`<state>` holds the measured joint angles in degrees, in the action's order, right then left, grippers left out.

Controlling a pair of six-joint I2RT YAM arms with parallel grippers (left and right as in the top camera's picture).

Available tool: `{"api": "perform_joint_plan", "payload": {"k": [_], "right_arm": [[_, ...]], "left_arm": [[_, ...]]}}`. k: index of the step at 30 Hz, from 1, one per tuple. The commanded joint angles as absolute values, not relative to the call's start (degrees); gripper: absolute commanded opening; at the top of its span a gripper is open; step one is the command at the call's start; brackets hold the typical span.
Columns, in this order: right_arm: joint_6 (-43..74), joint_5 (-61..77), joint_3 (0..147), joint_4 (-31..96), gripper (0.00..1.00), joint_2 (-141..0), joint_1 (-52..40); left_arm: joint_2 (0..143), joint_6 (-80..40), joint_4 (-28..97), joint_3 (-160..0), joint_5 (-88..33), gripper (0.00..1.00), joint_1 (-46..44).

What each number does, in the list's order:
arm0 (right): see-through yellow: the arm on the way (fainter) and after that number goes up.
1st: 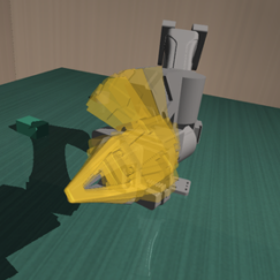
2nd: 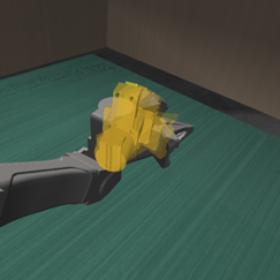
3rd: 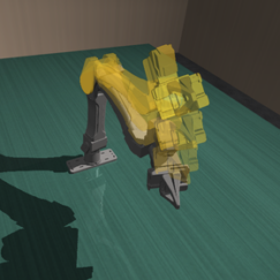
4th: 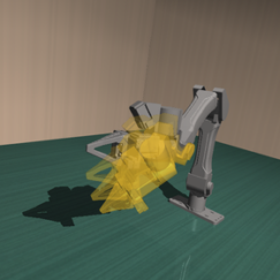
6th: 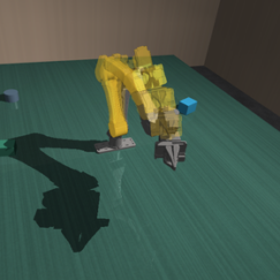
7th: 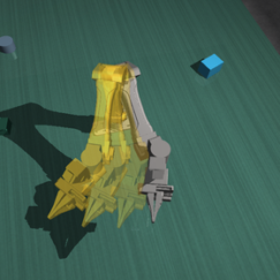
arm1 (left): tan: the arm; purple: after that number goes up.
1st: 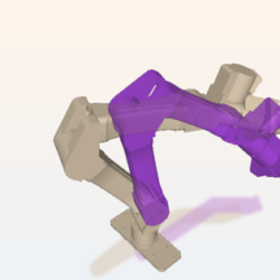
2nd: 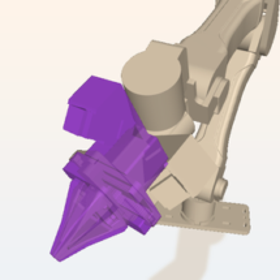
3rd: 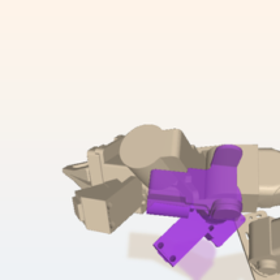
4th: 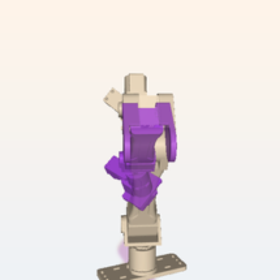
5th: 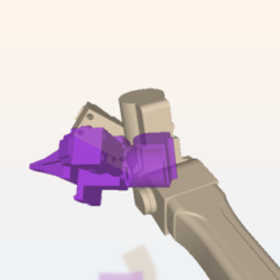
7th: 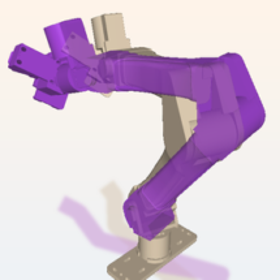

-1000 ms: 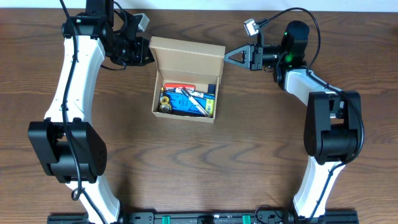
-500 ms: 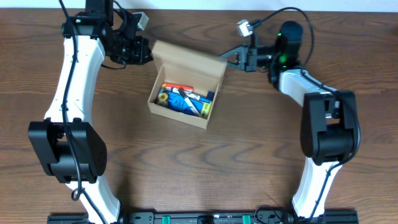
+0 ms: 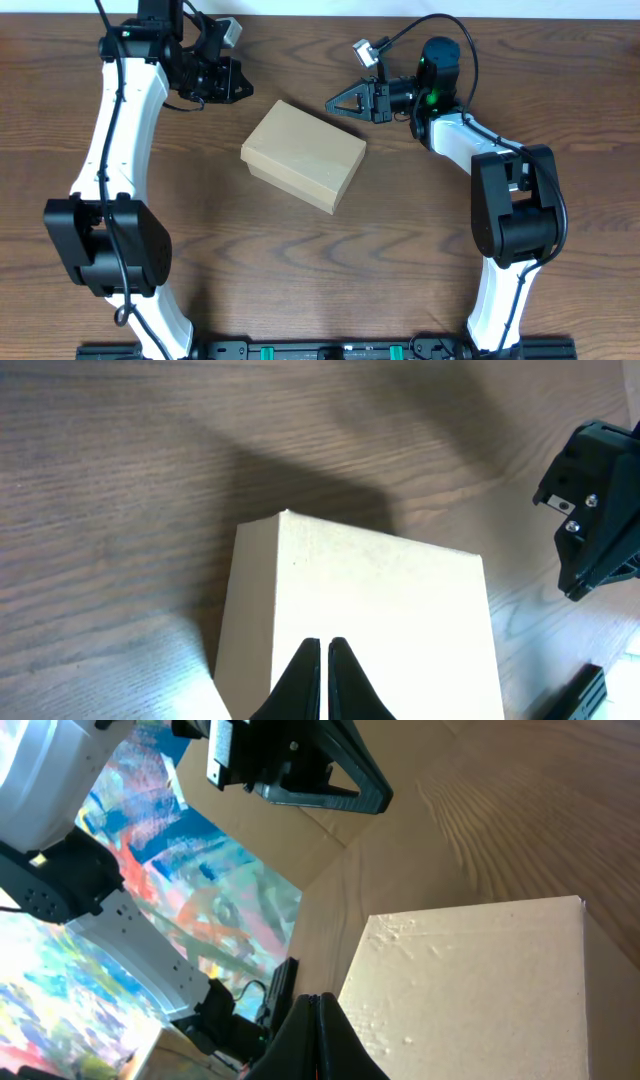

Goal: Pack container
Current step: 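Fold the box lid down over the contents with both grippers, then push the closed box from both sides to center it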

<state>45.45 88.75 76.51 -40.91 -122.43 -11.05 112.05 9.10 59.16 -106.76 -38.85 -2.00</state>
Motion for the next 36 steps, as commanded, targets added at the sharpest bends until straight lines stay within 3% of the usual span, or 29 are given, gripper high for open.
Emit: {"api": "perform_joint_plan", "payload": {"k": [1, 9, 12, 17, 27, 36], "right_arm": [[47.8, 87.9, 76.3, -41.7, 0.01, -122.9, -10.6], [55.3, 70.8, 76.4, -40.2, 0.01, -122.8, -7.8], [50.7, 61.6, 76.6, -29.5, 0.02, -122.4, -7.3], [38.1, 39.6, 79.0, -1.0, 0.02, -121.8, -7.6], [20.6, 28.2, 86.2, 23.0, 0.01, -108.1, -10.6], [13.0, 24.0, 85.1, 43.0, 0.02, -96.8, -17.3]], "left_arm": [[110.0, 10.1, 61.0, -107.8, -39.5, 0.06, -1.8], [110.0, 13.0, 67.4, -107.7, -36.6, 0.06, -2.5], [110.0, 16.5, 68.8, -107.7, -37.0, 0.06, -3.8], [110.3, 16.8, 68.4, -107.5, -30.9, 0.06, -6.3], [110.3, 17.2, 64.2, -98.7, -30.5, 0.06, -7.1], [110.3, 16.2, 62.1, -91.9, -30.1, 0.06, -7.1]]}}
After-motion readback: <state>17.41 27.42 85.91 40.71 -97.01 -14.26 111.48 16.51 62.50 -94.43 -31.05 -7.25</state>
